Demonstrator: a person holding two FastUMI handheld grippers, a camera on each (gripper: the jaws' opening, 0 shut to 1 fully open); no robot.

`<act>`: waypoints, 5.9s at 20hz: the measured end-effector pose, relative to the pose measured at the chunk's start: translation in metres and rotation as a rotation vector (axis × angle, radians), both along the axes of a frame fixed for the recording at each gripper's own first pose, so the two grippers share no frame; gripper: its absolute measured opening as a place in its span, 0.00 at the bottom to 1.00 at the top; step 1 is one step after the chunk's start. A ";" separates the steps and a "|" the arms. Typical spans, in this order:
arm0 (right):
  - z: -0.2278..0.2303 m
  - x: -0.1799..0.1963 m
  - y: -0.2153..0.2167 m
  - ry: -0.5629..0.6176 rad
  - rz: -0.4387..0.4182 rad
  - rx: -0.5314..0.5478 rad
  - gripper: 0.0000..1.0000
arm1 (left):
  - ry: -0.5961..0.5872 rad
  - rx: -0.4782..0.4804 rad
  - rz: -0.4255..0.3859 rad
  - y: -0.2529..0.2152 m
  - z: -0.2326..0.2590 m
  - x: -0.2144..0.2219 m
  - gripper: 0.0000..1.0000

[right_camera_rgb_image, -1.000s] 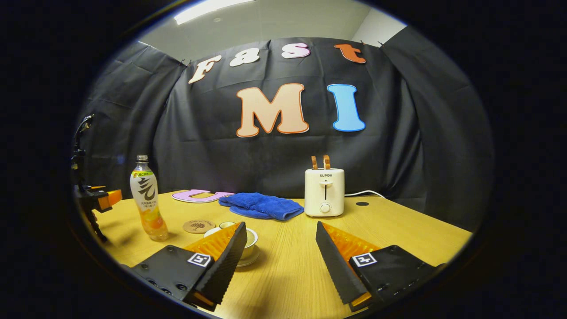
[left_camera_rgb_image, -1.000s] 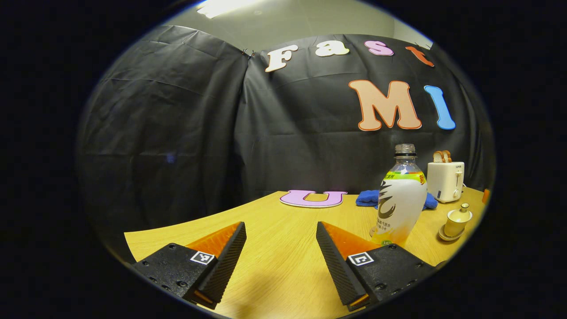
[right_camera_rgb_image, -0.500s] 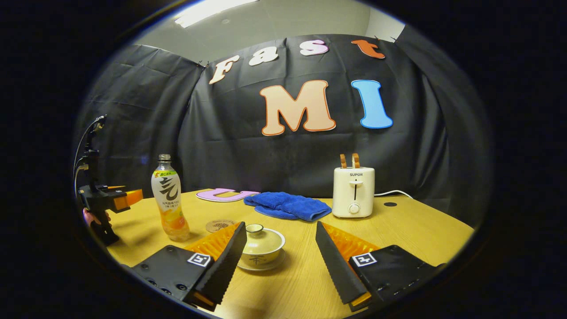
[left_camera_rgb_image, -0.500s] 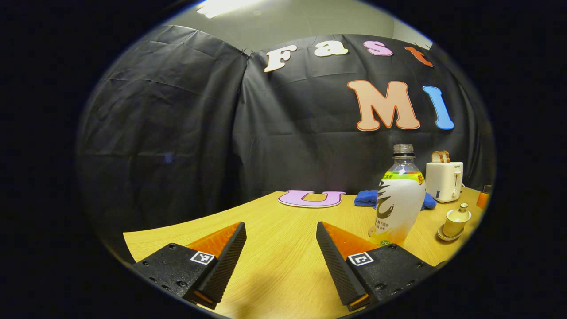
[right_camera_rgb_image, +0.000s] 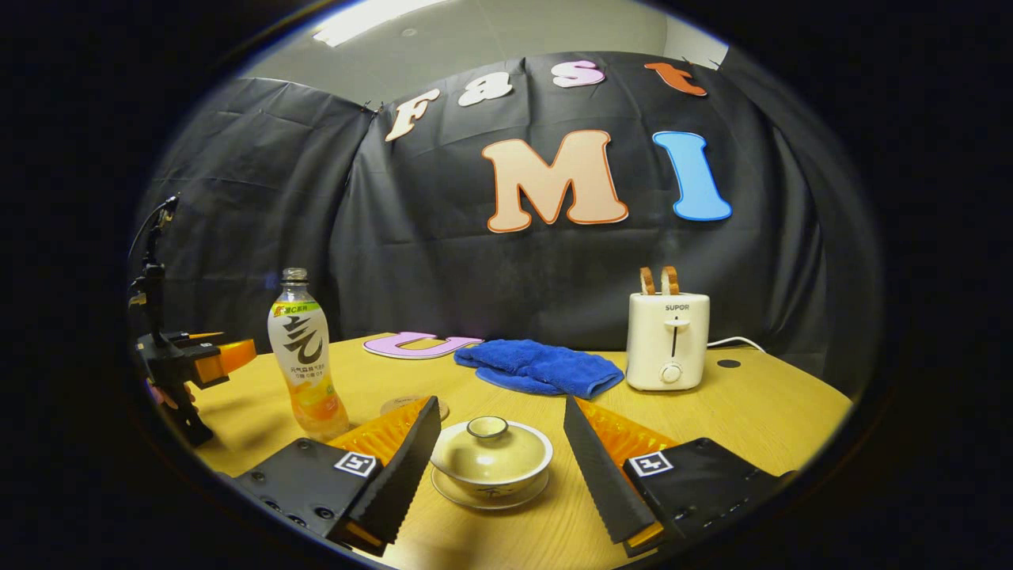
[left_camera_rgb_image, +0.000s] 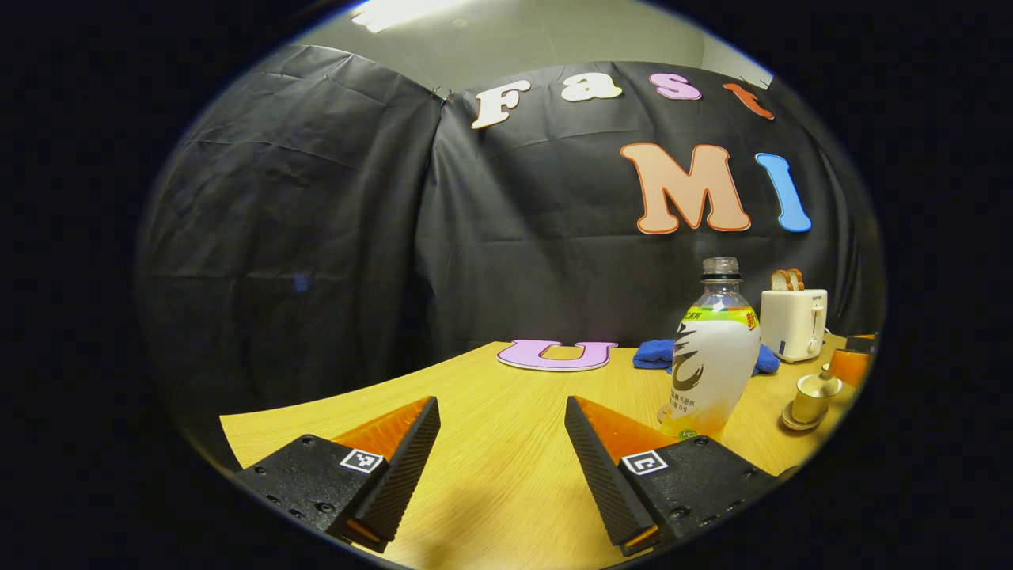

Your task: Open the teacup lid with one hand, grasp the water bottle and pour water into the teacup with the other hand; after pouring, place the water bottle on the coaster and then close the teacup lid.

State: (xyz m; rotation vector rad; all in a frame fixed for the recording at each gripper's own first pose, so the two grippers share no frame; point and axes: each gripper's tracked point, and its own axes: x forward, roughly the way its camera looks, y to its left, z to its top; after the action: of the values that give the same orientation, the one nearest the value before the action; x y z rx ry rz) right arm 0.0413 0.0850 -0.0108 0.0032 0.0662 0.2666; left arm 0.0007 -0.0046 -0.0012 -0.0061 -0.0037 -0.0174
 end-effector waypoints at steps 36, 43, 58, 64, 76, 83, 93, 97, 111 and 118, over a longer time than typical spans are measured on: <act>0.008 -0.002 -0.007 -0.047 -0.040 0.008 0.31 | -0.009 -0.004 -0.193 -0.036 0.001 -0.001 0.93; 0.010 -0.016 -0.035 -0.052 -0.101 0.004 0.31 | -0.016 -0.010 -0.420 -0.074 0.003 -0.018 0.93; 0.013 -0.040 -0.082 -0.055 -0.187 0.000 0.31 | 0.033 -0.007 -0.700 -0.147 -0.003 -0.023 0.91; 0.014 -0.042 -0.085 -0.054 -0.189 0.000 0.31 | 0.073 -0.003 -0.653 -0.163 -0.009 0.004 0.91; 0.015 -0.041 -0.094 -0.055 -0.203 -0.001 0.31 | 0.117 0.050 -0.571 -0.165 -0.018 0.018 0.63; 0.016 -0.037 -0.128 -0.057 -0.274 -0.005 0.30 | 0.039 0.285 -0.499 -0.178 0.006 0.016 0.55; 0.016 -0.032 -0.151 -0.062 -0.322 -0.008 0.31 | -0.171 0.995 -0.457 -0.207 0.025 0.036 0.54; 0.016 -0.032 -0.153 -0.064 -0.324 -0.009 0.31 | -0.191 1.167 -0.467 -0.209 0.009 0.040 0.52; 0.015 -0.030 -0.157 -0.065 -0.331 -0.009 0.30 | -0.190 1.601 -0.500 -0.208 -0.002 0.049 0.53; 0.015 -0.029 -0.161 -0.066 -0.337 -0.009 0.30 | -0.177 1.731 -0.518 -0.210 -0.001 0.047 0.53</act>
State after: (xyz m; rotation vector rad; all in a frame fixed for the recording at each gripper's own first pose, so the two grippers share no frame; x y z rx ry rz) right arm 0.0119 -0.0758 0.0043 -0.0036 0.0007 -0.0701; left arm 0.0480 -0.2146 -0.0026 1.7268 -0.1628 -0.5343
